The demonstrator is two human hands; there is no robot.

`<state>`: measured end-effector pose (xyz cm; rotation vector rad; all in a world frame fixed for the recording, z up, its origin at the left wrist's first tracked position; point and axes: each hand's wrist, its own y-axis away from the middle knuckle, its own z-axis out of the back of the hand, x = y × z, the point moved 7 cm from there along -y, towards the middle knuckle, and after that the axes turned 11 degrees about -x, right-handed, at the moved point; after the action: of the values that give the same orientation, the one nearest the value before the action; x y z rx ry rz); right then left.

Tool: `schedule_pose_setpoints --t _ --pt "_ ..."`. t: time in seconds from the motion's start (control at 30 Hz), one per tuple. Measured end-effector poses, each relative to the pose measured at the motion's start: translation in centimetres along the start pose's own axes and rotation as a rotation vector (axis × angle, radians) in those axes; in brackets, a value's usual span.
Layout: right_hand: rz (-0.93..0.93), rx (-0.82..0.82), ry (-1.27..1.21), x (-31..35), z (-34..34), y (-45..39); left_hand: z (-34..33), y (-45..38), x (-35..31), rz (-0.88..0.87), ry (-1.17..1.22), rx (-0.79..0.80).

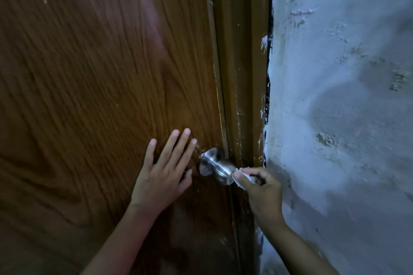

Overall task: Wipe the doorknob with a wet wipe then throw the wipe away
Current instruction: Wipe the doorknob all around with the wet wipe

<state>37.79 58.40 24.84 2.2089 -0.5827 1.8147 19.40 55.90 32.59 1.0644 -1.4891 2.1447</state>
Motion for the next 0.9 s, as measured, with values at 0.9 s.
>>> schedule_pose_setpoints --t 0.9 --pt "0.191 0.078 0.189 -0.3 -1.1 2.1 0.1 0.0 0.0 -0.010 -0.023 0.005"
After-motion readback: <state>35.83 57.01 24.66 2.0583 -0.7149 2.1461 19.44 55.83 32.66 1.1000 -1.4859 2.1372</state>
